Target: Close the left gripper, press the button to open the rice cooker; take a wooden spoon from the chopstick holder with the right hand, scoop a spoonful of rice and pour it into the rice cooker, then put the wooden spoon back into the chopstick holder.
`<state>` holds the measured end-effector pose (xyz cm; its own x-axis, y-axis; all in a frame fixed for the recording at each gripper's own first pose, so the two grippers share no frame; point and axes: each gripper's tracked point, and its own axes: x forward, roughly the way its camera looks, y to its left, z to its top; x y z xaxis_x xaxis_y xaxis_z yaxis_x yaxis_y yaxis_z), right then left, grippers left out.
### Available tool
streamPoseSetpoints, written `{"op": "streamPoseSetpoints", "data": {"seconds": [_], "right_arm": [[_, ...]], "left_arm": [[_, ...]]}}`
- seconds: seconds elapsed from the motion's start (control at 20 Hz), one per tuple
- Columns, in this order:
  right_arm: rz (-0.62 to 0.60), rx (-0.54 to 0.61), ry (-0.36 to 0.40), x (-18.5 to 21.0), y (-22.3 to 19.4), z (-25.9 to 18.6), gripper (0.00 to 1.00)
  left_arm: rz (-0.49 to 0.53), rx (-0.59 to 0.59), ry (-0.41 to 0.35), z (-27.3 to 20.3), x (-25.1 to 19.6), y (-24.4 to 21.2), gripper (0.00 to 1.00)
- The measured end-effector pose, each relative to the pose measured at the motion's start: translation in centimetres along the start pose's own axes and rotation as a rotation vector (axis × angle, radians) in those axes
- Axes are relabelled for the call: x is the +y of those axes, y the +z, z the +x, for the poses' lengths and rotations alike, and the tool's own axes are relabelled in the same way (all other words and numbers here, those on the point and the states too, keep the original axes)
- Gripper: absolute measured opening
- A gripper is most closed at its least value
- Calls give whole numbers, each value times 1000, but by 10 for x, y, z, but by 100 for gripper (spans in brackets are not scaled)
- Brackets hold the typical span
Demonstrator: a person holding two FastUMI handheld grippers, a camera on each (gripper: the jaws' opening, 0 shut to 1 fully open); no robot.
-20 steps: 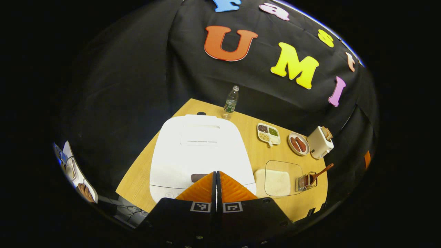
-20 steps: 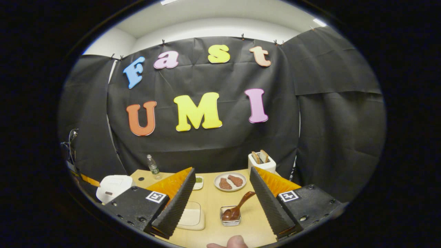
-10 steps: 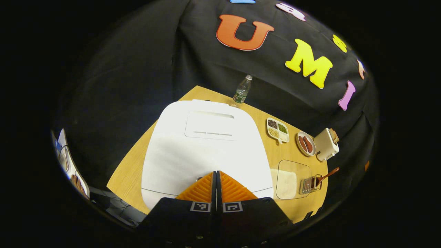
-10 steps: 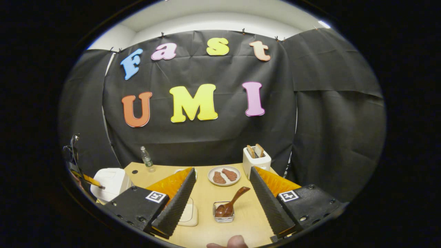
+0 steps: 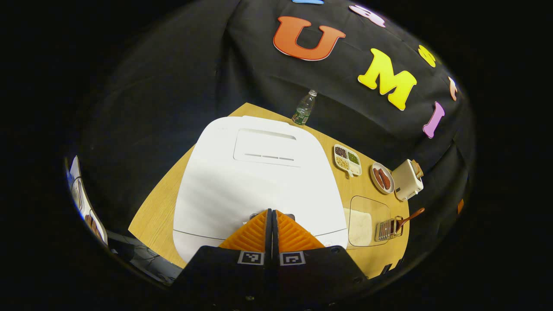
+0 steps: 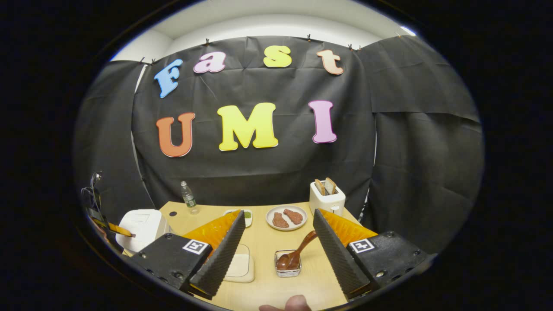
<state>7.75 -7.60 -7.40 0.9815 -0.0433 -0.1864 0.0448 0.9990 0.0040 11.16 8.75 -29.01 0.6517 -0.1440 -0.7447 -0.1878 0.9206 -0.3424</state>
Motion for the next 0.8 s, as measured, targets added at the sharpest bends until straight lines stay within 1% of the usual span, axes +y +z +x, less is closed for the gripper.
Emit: {"op": "streamPoseSetpoints", "data": {"seconds": [0.1,0.15,0.25,0.45,0.55,0.6,0.65,0.7,0.75,0.8], "right_arm": [[-9,-16,-1,-2,7,-3,100],[-11,-25,-3,-3,11,-4,100],[-15,-35,-8,-7,14,-7,100],[-6,-29,-4,-11,11,-13,100],[-2,-28,-3,-11,11,-15,100],[2,-29,-2,-11,11,-18,100],[5,-31,0,-11,12,-19,100],[4,-34,0,-11,13,-21,100],[1,-37,-2,-12,14,-24,100],[-2,-43,-5,-14,15,-26,100]], "left_arm": [[-28,-22,-3,-5,-1,6,0],[-34,-53,-5,-10,-3,14,0],[-14,-147,-13,-26,-10,35,0],[48,-377,-20,-72,-28,101,0],[74,-465,-8,-86,-32,130,0],[82,-474,-7,-87,-33,135,0],[87,-472,-11,-87,-34,138,4],[92,-468,-18,-88,-38,138,12],[96,-467,-17,-88,-39,138,19],[100,-477,-9,-88,-39,139,31]]}}
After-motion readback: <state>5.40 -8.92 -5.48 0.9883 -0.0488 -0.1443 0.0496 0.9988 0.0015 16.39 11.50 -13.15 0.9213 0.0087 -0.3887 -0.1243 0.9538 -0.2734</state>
